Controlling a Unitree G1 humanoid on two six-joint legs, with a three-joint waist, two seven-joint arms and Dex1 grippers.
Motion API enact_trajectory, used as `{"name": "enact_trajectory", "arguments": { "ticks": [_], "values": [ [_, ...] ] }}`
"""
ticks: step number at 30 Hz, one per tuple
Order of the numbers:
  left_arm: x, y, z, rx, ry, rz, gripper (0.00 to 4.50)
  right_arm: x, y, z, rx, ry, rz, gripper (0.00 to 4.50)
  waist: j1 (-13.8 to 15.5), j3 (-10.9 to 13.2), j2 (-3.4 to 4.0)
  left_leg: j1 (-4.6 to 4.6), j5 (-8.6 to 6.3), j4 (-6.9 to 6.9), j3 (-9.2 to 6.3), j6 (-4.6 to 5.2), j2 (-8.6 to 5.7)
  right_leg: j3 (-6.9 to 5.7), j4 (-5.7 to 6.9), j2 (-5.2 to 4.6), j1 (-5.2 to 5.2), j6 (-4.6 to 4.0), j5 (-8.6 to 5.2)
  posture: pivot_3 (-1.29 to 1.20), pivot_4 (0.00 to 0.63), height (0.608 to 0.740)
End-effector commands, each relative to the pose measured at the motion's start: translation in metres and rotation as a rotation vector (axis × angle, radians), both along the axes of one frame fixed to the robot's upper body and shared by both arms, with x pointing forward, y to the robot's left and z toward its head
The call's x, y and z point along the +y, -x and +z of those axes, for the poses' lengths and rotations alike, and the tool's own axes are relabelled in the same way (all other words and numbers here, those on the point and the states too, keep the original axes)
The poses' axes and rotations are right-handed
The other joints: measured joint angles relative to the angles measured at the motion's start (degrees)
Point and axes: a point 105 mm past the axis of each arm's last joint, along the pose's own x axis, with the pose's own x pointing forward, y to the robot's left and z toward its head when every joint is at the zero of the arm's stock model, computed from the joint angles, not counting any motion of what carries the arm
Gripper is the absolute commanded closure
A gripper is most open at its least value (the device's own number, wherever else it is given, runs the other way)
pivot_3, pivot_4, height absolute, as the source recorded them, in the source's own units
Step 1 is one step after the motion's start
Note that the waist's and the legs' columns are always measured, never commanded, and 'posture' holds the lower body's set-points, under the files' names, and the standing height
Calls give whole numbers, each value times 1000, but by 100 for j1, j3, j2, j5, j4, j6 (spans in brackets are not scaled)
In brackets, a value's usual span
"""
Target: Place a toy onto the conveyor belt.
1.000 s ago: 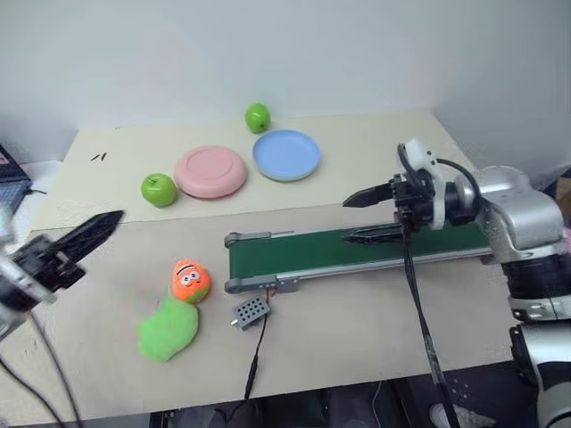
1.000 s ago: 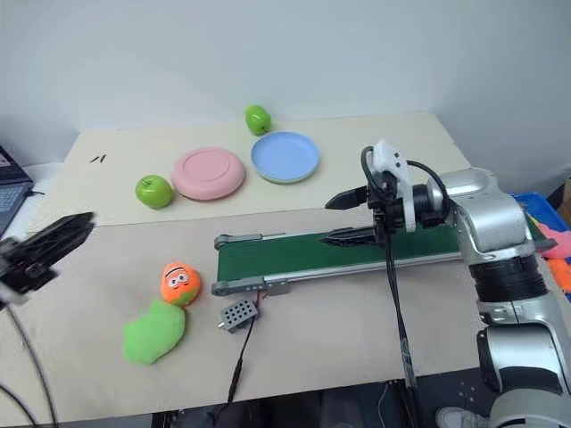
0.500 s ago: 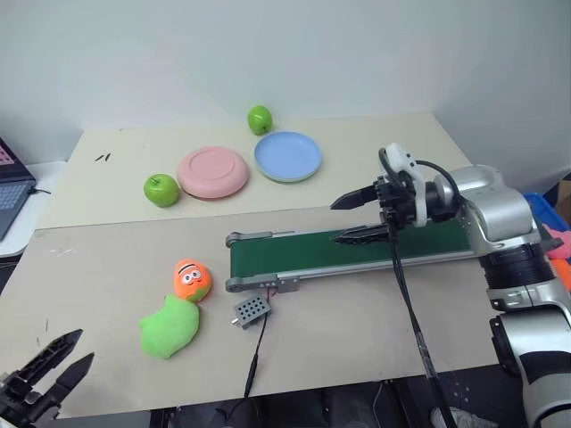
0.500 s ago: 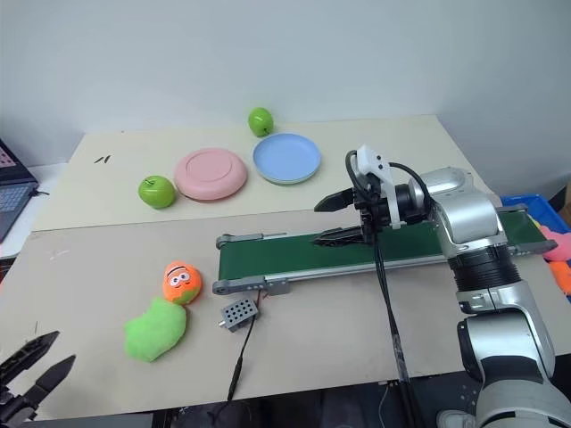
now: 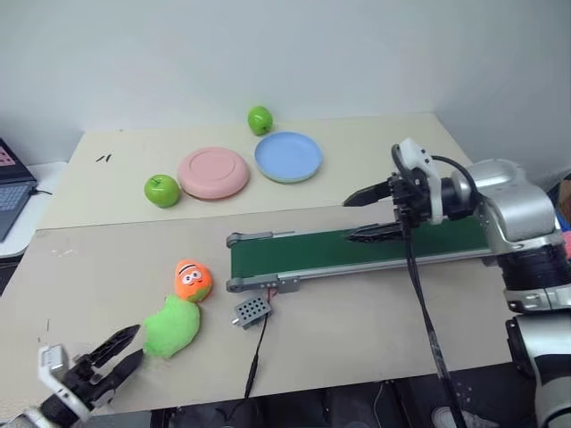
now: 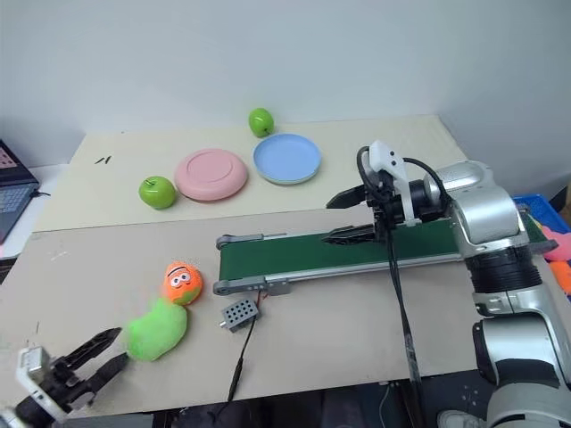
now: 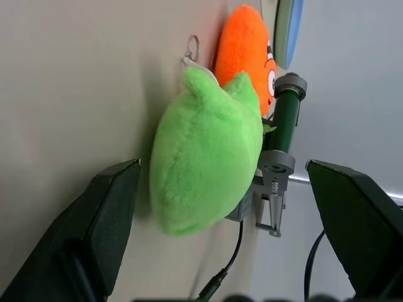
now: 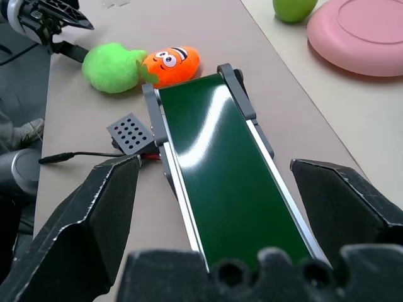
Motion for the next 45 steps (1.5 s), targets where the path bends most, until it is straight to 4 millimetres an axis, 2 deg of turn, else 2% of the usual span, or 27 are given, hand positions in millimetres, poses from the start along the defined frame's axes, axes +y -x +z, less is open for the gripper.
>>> {"name": "enact_trajectory", "arguments": {
  "ticks": [1, 3, 4, 6, 12, 13, 14, 15, 16, 17, 20, 24, 29, 31, 33, 35, 38, 41, 42, 45],
  "values": [
    [-10, -6, -4, 11, -6, -43, 39, -6, 5, 18, -58, -15, -18, 0, -5, 0, 0, 0, 0, 0, 1, 0, -1, 2, 0, 0, 0, 0, 0, 0, 150, 740],
    [-13, -9, -10, 34, -12, -50, 39, -8, 6, 18, -60, -11, -28, 0, -1, 0, 0, 1, 0, 0, 2, 1, -2, 4, 0, -1, -1, 0, 0, 0, 150, 740],
    [-14, -10, -13, 44, -13, -52, 553, -9, 7, 18, -61, -10, -33, 0, 2, 0, 0, 1, -1, -1, 4, 1, -2, 4, -2, -1, -1, 0, 0, 0, 150, 740],
    [-14, -11, -15, 48, -15, -57, 1129, -10, 8, 18, -62, -9, -38, 0, 2, 0, 0, 1, -1, -1, 5, 1, -2, 4, -4, -1, 0, 0, 0, 0, 150, 740],
    [-13, -12, -16, 48, -27, -69, 3230, -13, 9, 18, -70, -1, -53, 0, 1, 0, 0, 1, -1, -1, 6, 1, -1, 5, -3, -1, 0, 0, 0, 0, 150, 740],
    [-12, -12, -14, 42, -29, -70, 3635, -13, 9, 17, -70, 0, -52, 0, -1, 0, 0, 2, -1, -1, 7, 1, -1, 5, -3, 0, -1, 1, 0, 0, 150, 740],
    [-14, -9, -6, 7, -38, -96, 3758, -12, 8, 16, -71, 1, -50, 0, -1, 0, 0, 2, -1, -2, 8, 1, -1, 5, -3, 0, -1, 0, 0, 0, 150, 740],
    [-16, -7, 0, -19, -45, -116, 4143, -12, 8, 15, -71, 1, -48, 0, -4, 0, -1, 2, -1, -2, 8, 1, 0, 5, -3, 0, -1, 0, 0, 0, 150, 740],
    [-14, -5, 16, -86, -27, -117, 4321, -11, 7, 15, -72, 1, -43, 0, -10, 0, -1, 1, -1, -2, 8, 1, 0, 5, -3, 0, -1, 1, 0, 0, 150, 740],
    [-9, -3, 29, -138, -19, -107, 4321, -9, 6, 14, -74, 0, -38, 0, -16, 1, -1, 1, -2, -2, 9, 2, 1, 5, -6, 0, -1, 1, 0, 0, 150, 740],
    [3, 0, 52, -219, -30, -79, 4321, -6, 3, 13, -74, -3, -23, 0, -7, 1, -1, 1, -3, -7, 11, 5, 5, 6, -7, 0, -3, 2, -1, 0, 150, 740],
    [2, -6, 88, -355, -68, -114, 4321, 0, -1, 10, -74, 3, 9, 0, -3, 1, 0, 5, -3, -12, 13, 4, 5, 7, -8, 0, -1, 1, -1, 0, 150, 740],
    [-28, -37, 145, -619, -307, -218, 4321, 7, -7, 12, -85, -2, 36, 0, 21, 3, -2, 4, -2, -13, 10, 2, 2, 8, -10, -1, -1, 1, 0, 0, 150, 740],
    [-49, -51, 185, -802, -303, -243, 4321, 8, -8, 13, -86, 0, 43, 0, 27, 3, -2, 3, -2, -15, 11, 2, 1, 9, -15, -1, -1, 1, 0, 0, 150, 740],
    [-68, -59, 210, -910, -353, -286, 4321, 8, -8, 12, -86, 4, 49, 0, 32, 5, -7, 1, -2, -13, 8, 1, 1, 8, -18, -2, -1, 0, 1, 0, 150, 740],
    [-89, -69, 220, -956, -505, -357, 4321, 8, -8, 12, -86, 6, 51, 0, 12, 5, -7, 0, -2, -13, 9, 0, 0, 8, -18, -2, -1, 0, 2, 0, 150, 740],
    [-111, -84, 230, -1015, -743, -417, 4321, 6, -7, 12, -85, 9, 49, 0, -45, 4, -6, 1, -2, -30, 17, 1, -6, 10, -20, -1, -2, 3, 3, 0, 150, 740],
    [-133, -92, 239, -1101, -890, -475, 4321, 3, -6, 11, -81, 15, 41, 0, -69, 4, -6, 1, -1, -54, 23, 1, -8, 10, -31, 11, -5, 3, 5, 0, 150, 740],
    [-137, -94, 238, -1112, -940, -490, 4321, 3, -6, 10, -80, 17, 39, 0, -69, 4, -6, 1, -1, -63, 24, 1, -5, 9, -52, 14, -5, 2, 6, 0, 150, 740],
    [-142, -110, 228, -1172, -1253, -504, 4321, 1, -5, 10, -78, 15, 29, 0, -96, 4, -6, -1, -1, -73, 24, 0, -2, 6, -62, 19, -6, 2, 6, 0, 150, 740]
  ]
}}
